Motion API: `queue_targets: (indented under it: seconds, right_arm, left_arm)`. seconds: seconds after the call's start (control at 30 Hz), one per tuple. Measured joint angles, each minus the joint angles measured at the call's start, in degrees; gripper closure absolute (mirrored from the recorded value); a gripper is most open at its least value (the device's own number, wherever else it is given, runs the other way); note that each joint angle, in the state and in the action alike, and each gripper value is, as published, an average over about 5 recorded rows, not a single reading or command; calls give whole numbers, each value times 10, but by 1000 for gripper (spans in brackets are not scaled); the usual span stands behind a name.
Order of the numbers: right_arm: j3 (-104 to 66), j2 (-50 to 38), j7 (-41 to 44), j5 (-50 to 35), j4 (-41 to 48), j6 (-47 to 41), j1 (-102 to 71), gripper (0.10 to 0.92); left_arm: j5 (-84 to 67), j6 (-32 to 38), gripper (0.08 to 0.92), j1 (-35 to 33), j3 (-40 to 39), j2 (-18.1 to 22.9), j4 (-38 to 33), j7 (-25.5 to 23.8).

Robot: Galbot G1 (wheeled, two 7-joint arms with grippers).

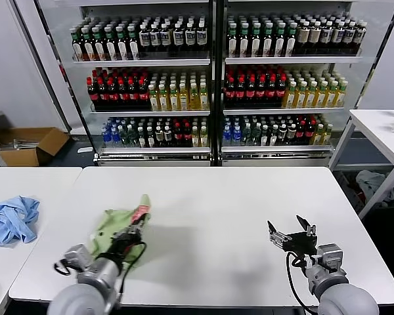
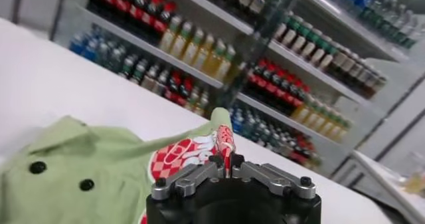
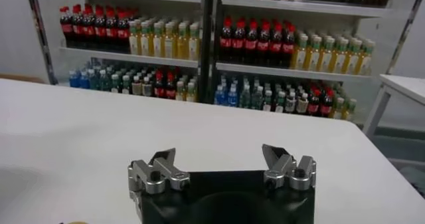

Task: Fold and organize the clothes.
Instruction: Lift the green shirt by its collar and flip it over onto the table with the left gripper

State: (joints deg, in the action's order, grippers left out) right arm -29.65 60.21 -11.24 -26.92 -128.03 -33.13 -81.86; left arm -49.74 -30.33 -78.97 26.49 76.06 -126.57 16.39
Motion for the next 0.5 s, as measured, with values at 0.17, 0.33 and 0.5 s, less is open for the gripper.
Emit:
queue_targets:
  seconds: [0.17,0.33,0.5]
  right_arm:
    - [1,-2,0,0,-1,0,0,203]
    - [-2,-3,0,0,-3,0,-4,203]
    - [-2,-3,1,0,-3,0,-3,203]
  left_arm:
    - [12,16,889,20,-40,28,14,12]
    - [17,33,889,42,-67,49,27,24]
    - [24,49,885,65,-80,63,47,33]
